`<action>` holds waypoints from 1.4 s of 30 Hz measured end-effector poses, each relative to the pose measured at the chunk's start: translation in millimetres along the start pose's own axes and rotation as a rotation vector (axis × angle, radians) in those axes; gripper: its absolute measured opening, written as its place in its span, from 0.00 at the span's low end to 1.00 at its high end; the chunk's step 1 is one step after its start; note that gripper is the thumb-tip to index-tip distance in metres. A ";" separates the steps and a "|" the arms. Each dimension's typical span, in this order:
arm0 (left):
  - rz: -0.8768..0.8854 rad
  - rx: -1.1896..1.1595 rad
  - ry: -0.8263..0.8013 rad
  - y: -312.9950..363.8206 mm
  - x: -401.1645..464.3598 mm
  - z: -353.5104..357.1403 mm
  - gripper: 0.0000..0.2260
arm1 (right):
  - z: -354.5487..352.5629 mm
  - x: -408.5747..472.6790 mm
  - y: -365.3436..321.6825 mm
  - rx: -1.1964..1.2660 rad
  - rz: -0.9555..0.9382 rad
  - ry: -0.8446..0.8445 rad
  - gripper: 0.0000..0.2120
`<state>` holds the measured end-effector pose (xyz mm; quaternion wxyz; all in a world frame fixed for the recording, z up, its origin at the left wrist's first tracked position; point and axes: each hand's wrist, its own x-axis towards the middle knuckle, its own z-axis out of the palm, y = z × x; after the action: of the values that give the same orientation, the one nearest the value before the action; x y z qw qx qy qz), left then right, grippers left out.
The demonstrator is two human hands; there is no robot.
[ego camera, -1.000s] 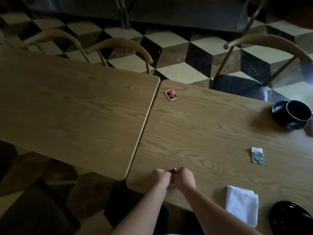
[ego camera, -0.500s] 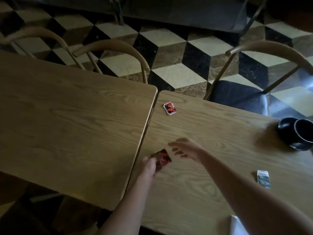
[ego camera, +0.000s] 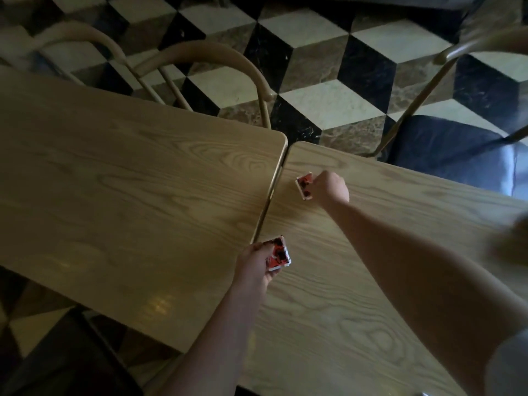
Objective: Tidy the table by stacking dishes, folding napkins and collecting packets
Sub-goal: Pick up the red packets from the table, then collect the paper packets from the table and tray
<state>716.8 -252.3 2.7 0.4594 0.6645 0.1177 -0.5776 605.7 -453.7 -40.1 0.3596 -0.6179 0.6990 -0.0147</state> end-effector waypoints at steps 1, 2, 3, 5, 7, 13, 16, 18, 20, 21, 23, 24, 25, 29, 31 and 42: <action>-0.004 0.000 -0.001 -2.3 -2.1 -1.5 0.05 | -1.5 -10.6 4.8 0.051 0.005 -0.038 0.13; 0.005 0.005 -0.005 -4.3 -5.7 -2.7 0.06 | -3.4 -25.8 11.2 0.125 0.010 -0.070 0.12; 0.025 0.019 -0.012 -6.5 -9.9 -3.6 0.07 | -5.2 -44.5 18.9 0.227 0.022 -0.097 0.11; 0.082 0.046 -0.018 -12.4 -22.1 -5.3 0.07 | -12.0 -90.7 34.7 0.467 0.057 -0.130 0.08; 0.107 0.031 -0.053 -20.7 -35.6 -7.4 0.08 | -17.4 -141.1 52.6 0.618 0.081 -0.142 0.08; 0.090 0.112 -0.254 -61.9 -91.0 -0.7 0.07 | -26.8 -270.5 94.3 0.739 0.099 -0.135 0.10; 0.077 0.158 -0.357 -87.7 -112.9 13.6 0.06 | -34.5 -301.4 121.4 0.717 0.196 -0.033 0.11; 0.038 0.232 -0.471 -109.2 -128.7 26.7 0.06 | -45.0 -320.1 145.0 0.711 0.255 0.053 0.13; 0.016 0.343 -0.580 -134.4 -144.9 42.0 0.09 | -57.4 -338.0 168.1 0.729 0.301 0.143 0.15; 0.019 0.380 -0.603 -143.8 -150.3 48.7 0.10 | -62.0 -343.9 175.9 0.731 0.314 0.174 0.15; 0.026 0.428 -0.612 -162.7 -161.4 64.4 0.11 | -72.0 -354.3 195.2 0.747 0.333 0.213 0.15; 0.028 0.440 -0.608 -169.9 -164.2 71.2 0.11 | -76.7 -356.4 205.2 0.776 0.336 0.206 0.15; 0.026 0.446 -0.605 -176.2 -166.0 77.3 0.11 | -81.9 -357.2 216.2 0.817 0.342 0.186 0.15; -0.003 0.442 -0.570 -197.4 -165.6 99.0 0.10 | -105.4 -340.3 270.8 0.878 0.414 0.211 0.09; -0.017 0.446 -0.533 -205.7 -163.9 111.2 0.11 | -113.3 -322.6 301.2 0.828 0.489 0.294 0.09; -0.031 0.507 -0.291 -239.9 -140.9 147.7 0.09 | -121.7 -221.5 374.9 0.340 0.502 0.279 0.17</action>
<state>411.6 -177.9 25.4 0.2820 0.6665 -0.0874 -0.6846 217.5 -223.1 -16.9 0.3507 -0.3497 0.8595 -0.1266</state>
